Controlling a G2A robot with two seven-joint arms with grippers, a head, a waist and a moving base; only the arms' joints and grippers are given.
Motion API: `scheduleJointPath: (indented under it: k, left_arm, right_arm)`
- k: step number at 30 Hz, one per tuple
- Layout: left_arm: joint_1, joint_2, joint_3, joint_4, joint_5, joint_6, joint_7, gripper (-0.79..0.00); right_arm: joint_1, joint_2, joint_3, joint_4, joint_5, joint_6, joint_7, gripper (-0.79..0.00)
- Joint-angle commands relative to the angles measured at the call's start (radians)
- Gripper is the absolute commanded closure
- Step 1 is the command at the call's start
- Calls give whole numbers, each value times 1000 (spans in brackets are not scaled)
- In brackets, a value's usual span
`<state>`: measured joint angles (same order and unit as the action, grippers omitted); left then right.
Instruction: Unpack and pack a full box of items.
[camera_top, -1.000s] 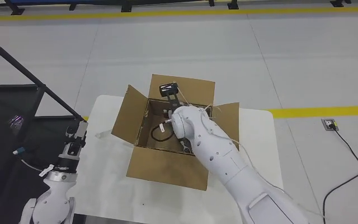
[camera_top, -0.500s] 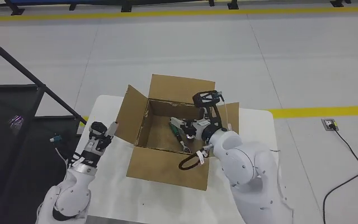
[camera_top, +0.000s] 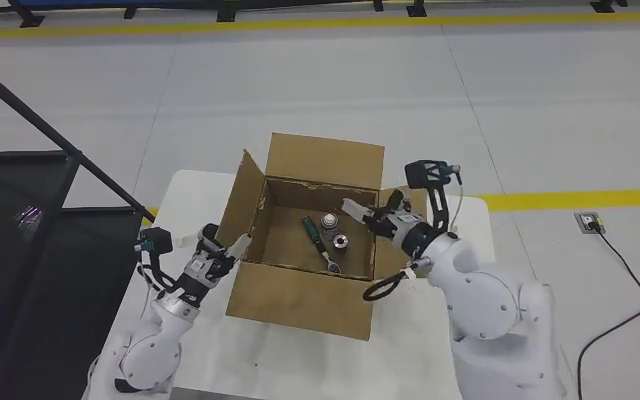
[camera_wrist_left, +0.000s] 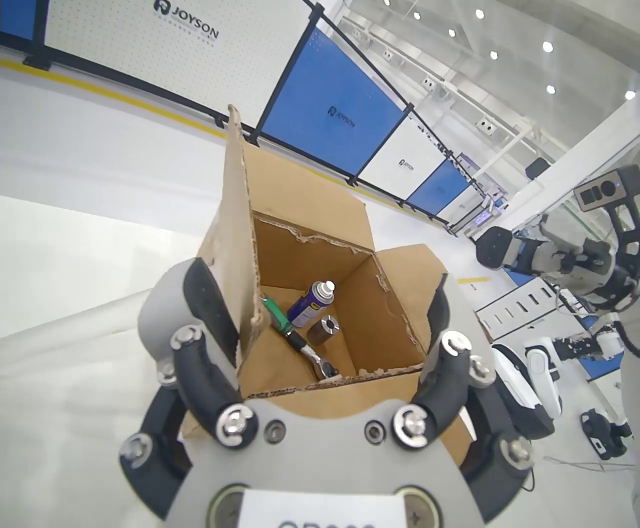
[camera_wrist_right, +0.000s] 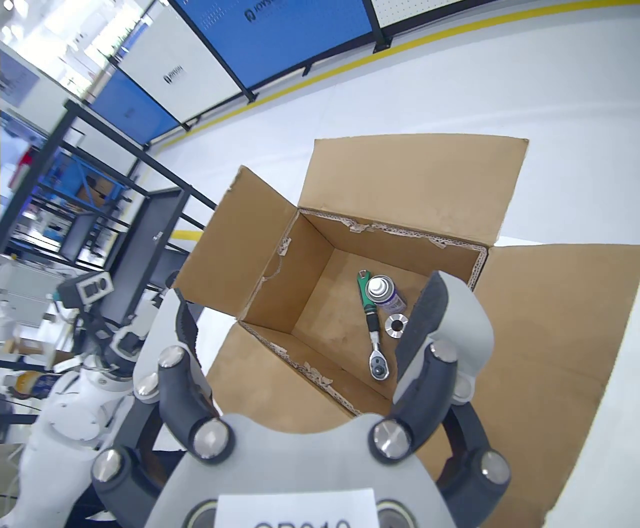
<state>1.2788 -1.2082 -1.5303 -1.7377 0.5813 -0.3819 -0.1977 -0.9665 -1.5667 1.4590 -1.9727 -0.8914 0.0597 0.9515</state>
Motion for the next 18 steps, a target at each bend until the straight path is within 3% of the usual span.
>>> scheduleJointPath:
  k: [1, 4, 9, 14, 18]
  left_arm:
    - [-10, -1, 20, 5, 3, 2, -14, -785]
    - [-23, -2, 49, 9, 15, 1, -30, -785]
    - [-49, -6, 94, 36, 16, 11, -57, -785]
    - [-93, -10, 129, 90, -21, 37, -96, -785]
    - [-116, -13, 148, 121, -26, 56, -102, -785]
  right_arm:
    - [-11, 8, 92, -5, 87, -4, 24, -785]
    - [-4, 21, 202, 36, 183, 20, 71, -785]
    - [68, 50, 318, 195, 202, 56, 197, -785]
    - [161, 74, 317, 394, 157, 62, 283, -785]
    - [218, 84, 298, 490, 262, -9, 367, -785]
